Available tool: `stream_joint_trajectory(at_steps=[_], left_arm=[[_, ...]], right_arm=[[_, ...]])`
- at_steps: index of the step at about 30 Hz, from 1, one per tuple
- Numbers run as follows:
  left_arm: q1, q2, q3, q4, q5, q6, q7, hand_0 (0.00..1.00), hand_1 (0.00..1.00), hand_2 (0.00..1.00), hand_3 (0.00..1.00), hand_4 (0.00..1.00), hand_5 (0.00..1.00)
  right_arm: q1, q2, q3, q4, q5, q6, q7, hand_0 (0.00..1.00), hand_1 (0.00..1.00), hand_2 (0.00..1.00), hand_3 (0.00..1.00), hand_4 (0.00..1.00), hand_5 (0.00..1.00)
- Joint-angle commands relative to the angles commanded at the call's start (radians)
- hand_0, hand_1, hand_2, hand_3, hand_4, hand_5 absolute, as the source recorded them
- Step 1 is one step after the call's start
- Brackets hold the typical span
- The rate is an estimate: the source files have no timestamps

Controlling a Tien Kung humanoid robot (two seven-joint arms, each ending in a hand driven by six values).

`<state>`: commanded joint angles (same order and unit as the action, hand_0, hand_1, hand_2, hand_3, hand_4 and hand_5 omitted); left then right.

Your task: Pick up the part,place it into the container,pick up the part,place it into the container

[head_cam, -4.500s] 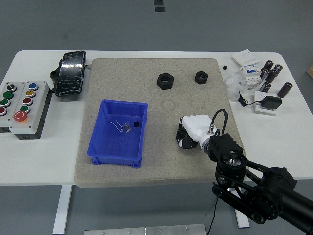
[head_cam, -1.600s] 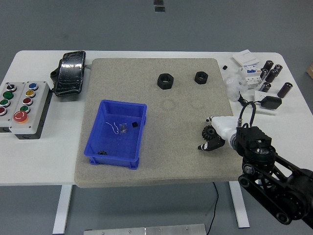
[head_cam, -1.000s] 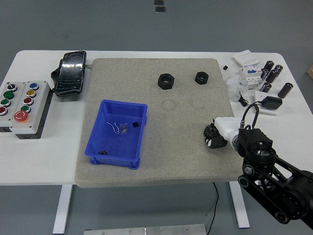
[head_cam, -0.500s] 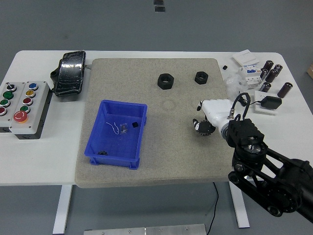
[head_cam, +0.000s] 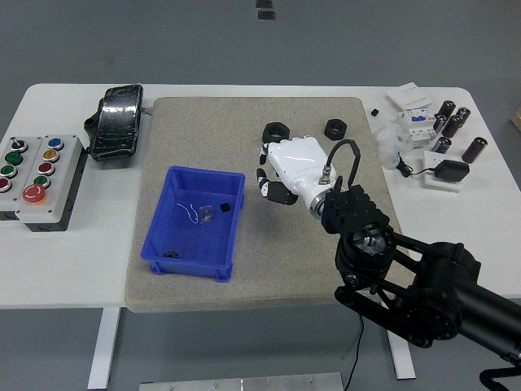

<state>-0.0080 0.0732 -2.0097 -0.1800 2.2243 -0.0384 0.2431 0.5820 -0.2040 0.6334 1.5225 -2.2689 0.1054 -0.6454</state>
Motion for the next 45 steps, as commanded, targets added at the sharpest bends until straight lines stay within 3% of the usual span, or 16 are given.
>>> stream_joint_trajectory(at_steps=[2,3,8,9,16,20,21,32,38,39,44,45], left_arm=[[0.0,0.0,0.0,0.0,-0.001,0.0,0.0,0.616,0.559,0.546,0.624,0.701,0.313],[0.0,-0.001,0.001,0.0,-0.002,0.0,0.0,0.616,0.558,0.547,0.625,0.704,0.319],[-0.002,-0.002,0.004,0.0,-0.006,0.001,0.0,0.616,0.558,0.547,0.625,0.704,0.319],[-0.002,-0.002,0.005,0.0,-0.007,0.001,0.0,0.616,0.557,0.546,0.625,0.705,0.322],[-0.002,-0.002,0.008,0.0,-0.012,0.001,0.001,0.616,0.556,0.546,0.625,0.706,0.323],[-0.002,-0.003,0.008,0.0,-0.013,0.001,0.001,0.616,0.556,0.546,0.625,0.706,0.323],[-0.002,-0.003,0.009,0.0,-0.013,0.001,0.001,0.617,0.558,0.546,0.625,0.706,0.324],[-0.003,-0.004,0.011,0.0,-0.016,0.002,0.0,0.616,0.558,0.547,0.625,0.705,0.322],[-0.003,-0.004,0.012,0.0,-0.017,0.002,-0.001,0.617,0.558,0.546,0.625,0.704,0.322],[-0.003,-0.004,0.012,0.0,-0.017,0.002,-0.001,0.616,0.558,0.547,0.625,0.704,0.318],[-0.003,-0.005,0.014,0.0,-0.019,0.002,-0.003,0.616,0.558,0.547,0.625,0.704,0.318],[-0.004,-0.005,0.016,0.0,-0.021,0.002,-0.003,0.616,0.558,0.547,0.625,0.702,0.317]], right_arm=[[-0.008,-0.008,0.019,0.002,0.006,0.051,0.0,0.335,0.561,0.669,0.665,0.676,0.471],[-0.013,-0.013,0.029,0.002,0.013,0.082,0.0,0.351,0.674,0.867,0.854,0.891,0.568],[-0.034,-0.035,0.066,0.016,0.049,0.224,0.0,0.351,0.674,0.867,0.854,0.891,0.568],[-0.038,-0.039,0.07,0.018,0.056,0.25,0.0,0.319,0.651,0.887,0.902,0.948,0.598],[-0.063,-0.058,0.09,0.013,0.079,0.379,0.0,0.304,0.624,0.863,0.895,0.964,0.603],[-0.075,-0.071,0.102,0.004,0.075,0.394,0.0,0.304,0.624,0.863,0.895,0.964,0.603],[-0.079,-0.074,0.108,0.0,0.072,0.393,0.0,0.29,0.598,0.815,0.862,0.966,0.609],[-0.118,-0.108,0.2,-0.029,0.052,0.366,0.0,0.285,0.57,0.792,0.828,0.955,0.605],[-0.132,-0.112,0.205,-0.067,0.061,0.355,0.0,0.278,0.557,0.775,0.815,0.933,0.59],[-0.133,-0.11,0.202,-0.074,0.062,0.351,0.0,0.266,0.516,0.735,0.776,0.857,0.555],[-0.138,-0.1,0.19,-0.108,0.063,0.316,0.0,0.266,0.516,0.735,0.776,0.857,0.555],[-0.138,-0.099,0.187,-0.112,0.059,0.306,0.0,0.225,0.427,0.644,0.687,0.692,0.507]])
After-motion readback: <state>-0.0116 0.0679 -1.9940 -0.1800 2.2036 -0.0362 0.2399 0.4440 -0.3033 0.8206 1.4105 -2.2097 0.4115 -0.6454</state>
